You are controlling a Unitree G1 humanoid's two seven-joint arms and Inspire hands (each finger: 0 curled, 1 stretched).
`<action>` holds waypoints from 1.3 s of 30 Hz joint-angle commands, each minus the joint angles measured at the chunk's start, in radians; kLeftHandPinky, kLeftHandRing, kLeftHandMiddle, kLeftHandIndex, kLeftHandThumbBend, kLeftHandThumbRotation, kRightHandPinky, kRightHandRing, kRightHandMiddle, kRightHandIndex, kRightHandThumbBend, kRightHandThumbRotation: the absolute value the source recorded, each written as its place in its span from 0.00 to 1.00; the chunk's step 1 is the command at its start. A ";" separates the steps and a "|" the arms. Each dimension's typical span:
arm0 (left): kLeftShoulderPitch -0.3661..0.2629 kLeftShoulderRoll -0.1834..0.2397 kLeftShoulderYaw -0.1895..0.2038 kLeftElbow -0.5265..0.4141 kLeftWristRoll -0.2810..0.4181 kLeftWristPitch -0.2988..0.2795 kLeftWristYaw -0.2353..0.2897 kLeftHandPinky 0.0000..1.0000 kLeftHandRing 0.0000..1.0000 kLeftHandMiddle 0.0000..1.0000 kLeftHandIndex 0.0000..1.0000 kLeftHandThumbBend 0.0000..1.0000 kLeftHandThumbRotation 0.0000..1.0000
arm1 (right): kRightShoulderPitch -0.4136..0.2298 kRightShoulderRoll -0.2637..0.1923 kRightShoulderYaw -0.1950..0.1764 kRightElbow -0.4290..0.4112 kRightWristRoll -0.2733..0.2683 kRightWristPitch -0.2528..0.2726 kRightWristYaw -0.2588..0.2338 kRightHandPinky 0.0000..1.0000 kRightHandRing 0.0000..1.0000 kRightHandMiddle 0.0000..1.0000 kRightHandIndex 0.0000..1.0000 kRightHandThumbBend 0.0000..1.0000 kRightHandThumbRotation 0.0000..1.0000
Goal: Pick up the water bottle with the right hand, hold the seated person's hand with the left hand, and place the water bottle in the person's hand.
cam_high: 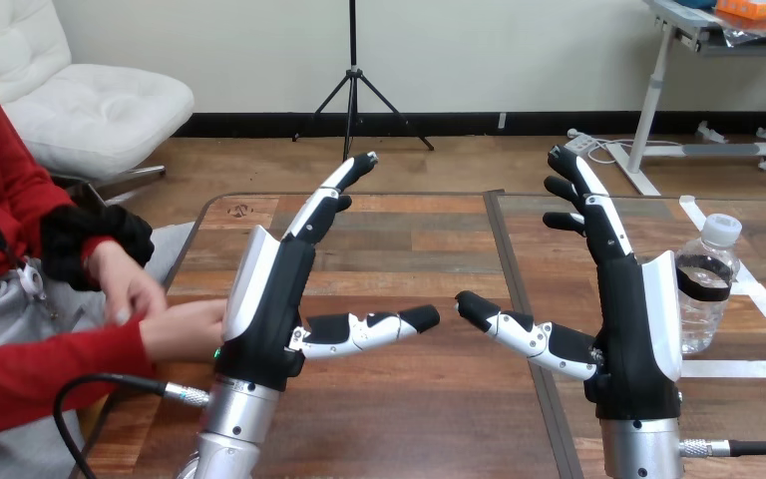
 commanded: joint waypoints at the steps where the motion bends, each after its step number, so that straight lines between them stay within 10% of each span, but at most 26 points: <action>1: -0.045 0.001 0.016 0.001 -0.016 -0.019 -0.005 0.83 0.91 0.91 0.90 1.00 0.74 | -0.035 -0.001 -0.010 -0.026 0.011 -0.014 -0.002 0.72 0.85 0.90 0.90 1.00 0.45; 15: -0.048 0.001 0.018 0.012 -0.020 -0.028 -0.017 0.81 0.90 0.91 0.90 1.00 0.94 | -0.031 -0.001 -0.017 -0.033 -0.011 0.001 -0.022 0.71 0.85 0.90 0.90 1.00 0.47; 39: -0.056 0.010 0.026 0.041 -0.032 -0.060 -0.024 0.86 0.92 0.93 0.92 1.00 0.84 | -0.014 -0.013 -0.057 -0.052 0.007 0.026 -0.035 0.94 0.98 0.98 0.98 1.00 0.54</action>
